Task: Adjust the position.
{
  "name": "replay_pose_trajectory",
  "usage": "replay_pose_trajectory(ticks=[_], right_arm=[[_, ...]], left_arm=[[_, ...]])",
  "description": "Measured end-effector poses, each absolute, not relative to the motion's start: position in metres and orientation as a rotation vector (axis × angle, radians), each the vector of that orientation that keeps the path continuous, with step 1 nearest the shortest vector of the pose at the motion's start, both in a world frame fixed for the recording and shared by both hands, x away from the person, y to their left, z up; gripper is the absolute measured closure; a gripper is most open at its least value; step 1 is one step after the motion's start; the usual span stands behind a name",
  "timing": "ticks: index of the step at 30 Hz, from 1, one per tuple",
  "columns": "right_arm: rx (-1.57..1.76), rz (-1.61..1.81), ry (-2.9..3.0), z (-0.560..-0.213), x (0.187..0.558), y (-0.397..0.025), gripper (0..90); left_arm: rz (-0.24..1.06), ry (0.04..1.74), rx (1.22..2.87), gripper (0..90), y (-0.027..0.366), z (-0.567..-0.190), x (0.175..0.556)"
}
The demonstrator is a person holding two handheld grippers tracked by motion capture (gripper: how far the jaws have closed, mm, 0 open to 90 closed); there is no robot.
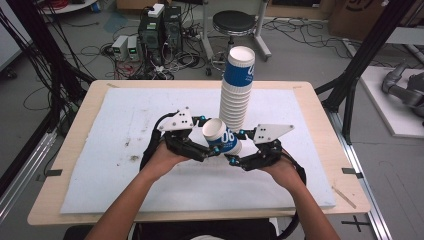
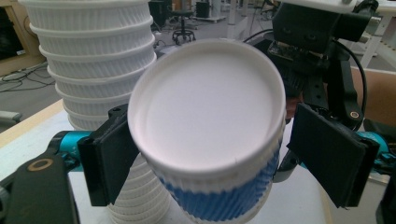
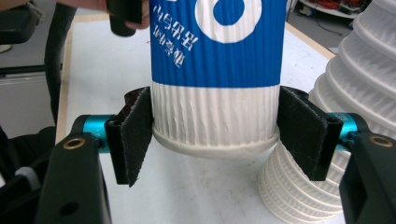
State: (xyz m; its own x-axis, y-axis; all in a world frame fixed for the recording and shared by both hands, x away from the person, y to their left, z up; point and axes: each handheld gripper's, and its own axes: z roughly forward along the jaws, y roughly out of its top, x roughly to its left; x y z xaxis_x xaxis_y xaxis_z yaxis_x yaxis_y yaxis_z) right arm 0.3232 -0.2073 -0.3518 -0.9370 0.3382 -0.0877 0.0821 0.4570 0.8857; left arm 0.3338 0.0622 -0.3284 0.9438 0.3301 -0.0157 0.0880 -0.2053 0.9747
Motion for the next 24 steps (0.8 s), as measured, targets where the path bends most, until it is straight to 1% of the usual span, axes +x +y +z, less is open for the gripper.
replay_pose_trajectory(ticks=[3, 5, 9, 13, 14, 16, 17, 21, 24], right_arm=[[0.342, 1.478, 2.470, -0.352, 0.323, -0.207, 30.9], [0.312, 1.469, 2.485, -0.351, 0.323, -0.208, 31.1], [0.299, 1.450, 2.524, -0.354, 0.323, -0.207, 31.4], [0.296, 1.453, 2.532, -0.355, 0.324, -0.208, 30.7], [0.300, 1.459, 2.527, -0.354, 0.323, -0.208, 27.9], [0.337, 1.502, 2.485, -0.354, 0.324, -0.209, 18.9], [0.388, 1.541, 2.454, -0.354, 0.324, -0.210, 17.2], [0.496, 1.690, 2.415, -0.361, 0.329, -0.216, 17.1], [0.478, 1.733, 2.393, -0.363, 0.327, -0.212, 15.3]], left_arm=[[0.210, 0.298, 1.806, 16.7, 0.062, -0.327, 0.337], [0.172, 0.282, 1.826, 17.4, 0.061, -0.326, 0.340], [0.093, 0.260, 1.791, 27.1, 0.063, -0.328, 0.345], [0.080, 0.254, 1.766, 29.0, 0.064, -0.329, 0.345], [0.080, 0.254, 1.757, 29.2, 0.065, -0.329, 0.345], [0.117, 0.256, 1.729, 29.4, 0.067, -0.327, 0.344], [0.128, 0.261, 1.712, 29.5, 0.069, -0.326, 0.345], [0.135, 0.259, 1.642, 29.8, 0.071, -0.323, 0.344], [0.086, 0.234, 1.621, 29.8, 0.067, -0.324, 0.343]])
